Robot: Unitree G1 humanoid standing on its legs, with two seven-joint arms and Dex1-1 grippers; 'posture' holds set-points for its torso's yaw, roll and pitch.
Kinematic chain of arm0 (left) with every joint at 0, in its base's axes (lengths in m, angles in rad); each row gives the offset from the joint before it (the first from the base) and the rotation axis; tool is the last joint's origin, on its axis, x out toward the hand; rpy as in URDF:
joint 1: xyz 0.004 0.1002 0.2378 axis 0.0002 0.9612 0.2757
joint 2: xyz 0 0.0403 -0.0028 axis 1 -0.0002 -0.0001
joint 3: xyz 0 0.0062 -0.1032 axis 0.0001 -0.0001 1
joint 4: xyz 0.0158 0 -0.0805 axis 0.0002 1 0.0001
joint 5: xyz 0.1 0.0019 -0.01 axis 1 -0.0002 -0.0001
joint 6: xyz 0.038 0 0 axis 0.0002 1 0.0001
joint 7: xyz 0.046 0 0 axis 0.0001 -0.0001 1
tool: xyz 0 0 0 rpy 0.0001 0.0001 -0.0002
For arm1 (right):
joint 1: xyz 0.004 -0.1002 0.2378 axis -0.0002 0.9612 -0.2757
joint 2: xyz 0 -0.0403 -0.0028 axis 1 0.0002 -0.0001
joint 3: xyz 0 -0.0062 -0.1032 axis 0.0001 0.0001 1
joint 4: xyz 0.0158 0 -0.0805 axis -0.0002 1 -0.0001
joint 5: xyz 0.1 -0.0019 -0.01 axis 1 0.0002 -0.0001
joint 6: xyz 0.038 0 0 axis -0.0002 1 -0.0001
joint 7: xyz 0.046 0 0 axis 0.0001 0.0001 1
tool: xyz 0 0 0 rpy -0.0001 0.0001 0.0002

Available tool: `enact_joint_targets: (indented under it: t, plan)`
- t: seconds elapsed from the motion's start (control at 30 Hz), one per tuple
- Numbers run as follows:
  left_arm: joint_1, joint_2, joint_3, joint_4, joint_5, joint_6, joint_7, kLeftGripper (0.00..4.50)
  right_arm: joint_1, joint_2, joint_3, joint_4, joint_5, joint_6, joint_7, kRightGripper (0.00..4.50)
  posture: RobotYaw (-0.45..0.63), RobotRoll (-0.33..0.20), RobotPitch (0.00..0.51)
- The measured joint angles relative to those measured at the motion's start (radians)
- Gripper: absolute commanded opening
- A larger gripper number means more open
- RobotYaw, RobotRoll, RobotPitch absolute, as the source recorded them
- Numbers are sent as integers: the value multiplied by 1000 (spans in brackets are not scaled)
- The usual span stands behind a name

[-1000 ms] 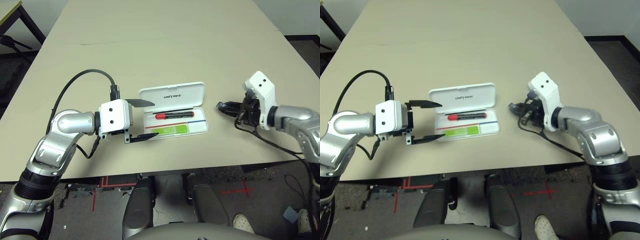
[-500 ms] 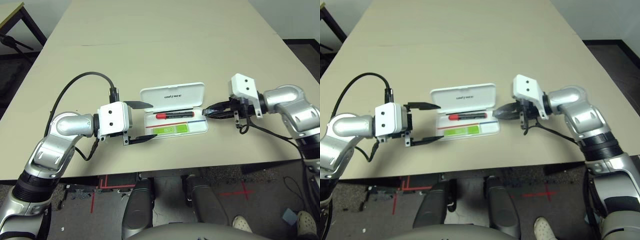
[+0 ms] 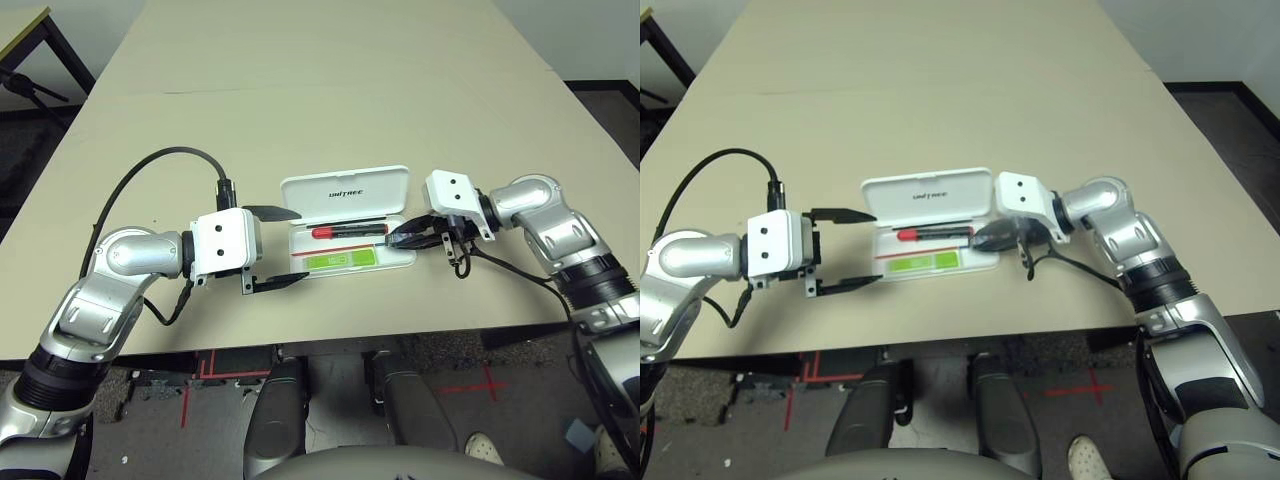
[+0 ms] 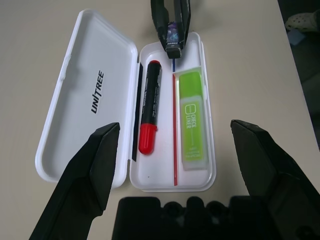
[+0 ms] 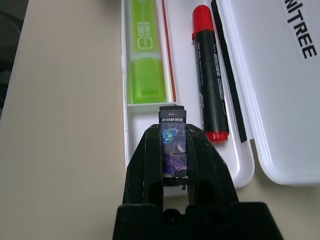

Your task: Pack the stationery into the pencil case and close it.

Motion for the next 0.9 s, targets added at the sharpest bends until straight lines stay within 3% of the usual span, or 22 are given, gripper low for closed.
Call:
enact_joint_targets:
  t: [0.17, 0.53, 0.7, 0.9]
  plan:
    - [8, 2, 5, 0, 3, 0, 0, 4500, 10, 10, 12, -9, 0, 4, 6, 362, 86, 0, 150]
    - [8, 3, 9, 1, 7, -1, 0, 4500, 9, -1, -14, -23, 34, 30, 28, 4377, 73, 0, 146]
    - [8, 4, 9, 7, 8, -9, -1, 4500, 28, -43, -88, -53, 101, 73, 44, 4477, 74, 0, 145]
    - [18, 4, 34, 89, 6, -15, 0, 4500, 134, -145, -250, -108, 245, 237, 37, 4477, 53, 0, 142]
